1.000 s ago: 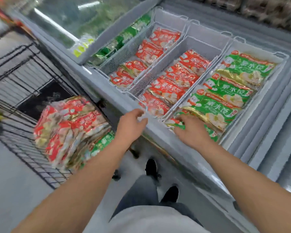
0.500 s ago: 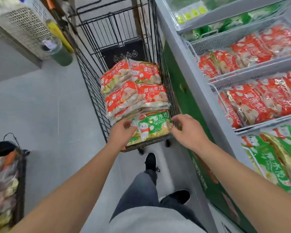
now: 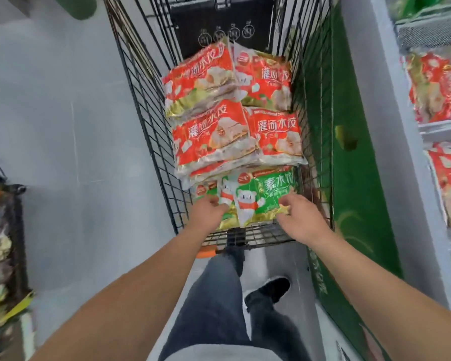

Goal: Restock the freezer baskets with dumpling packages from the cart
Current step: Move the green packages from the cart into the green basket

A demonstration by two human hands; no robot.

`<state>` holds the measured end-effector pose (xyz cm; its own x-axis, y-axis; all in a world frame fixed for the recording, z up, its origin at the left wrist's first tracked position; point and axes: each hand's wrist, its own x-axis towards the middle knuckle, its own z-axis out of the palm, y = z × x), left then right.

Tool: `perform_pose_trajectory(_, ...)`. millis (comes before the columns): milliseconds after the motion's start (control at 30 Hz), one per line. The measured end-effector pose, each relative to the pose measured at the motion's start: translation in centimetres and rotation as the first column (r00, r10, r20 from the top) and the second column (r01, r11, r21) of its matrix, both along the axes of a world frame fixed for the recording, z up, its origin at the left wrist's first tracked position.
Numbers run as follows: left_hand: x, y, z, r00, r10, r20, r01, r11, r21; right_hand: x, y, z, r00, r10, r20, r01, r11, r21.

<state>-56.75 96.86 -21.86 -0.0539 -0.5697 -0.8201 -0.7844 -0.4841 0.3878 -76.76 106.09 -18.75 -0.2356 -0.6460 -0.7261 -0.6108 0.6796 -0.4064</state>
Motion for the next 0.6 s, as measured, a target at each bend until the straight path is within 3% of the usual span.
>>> perform_pose_trajectory(233,-2.1,-1.0,-6.5,0.999,0.032,-0.009,-0.031,0.991,0.132,-0.3,-2.3,-5.4,0.999,-0.03,0.034,0.025,0.991,0.135)
perform_pose_trajectory(367,-3.9,-0.8,-9.2,0.977,0.21,-0.025,-0.202,0.963,0.178,-1.2,-2.4,-7.0,0.999,-0.049,-0.017,0.051,0.986,0.156)
perform_pose_trajectory(467,-4.7,-0.7,-10.9,0.968,0.249,-0.008,-0.244,0.954,0.173,-1.9,-2.3,-7.7,0.997,-0.062,-0.035,0.067,0.983,0.172)
perform_pose_trajectory(600,-4.8,-1.3,-11.0,0.991,0.121,0.048,-0.127,0.983,0.134,-2.2,-2.0,-8.6,0.994,-0.103,-0.047,0.111,0.974,0.196)
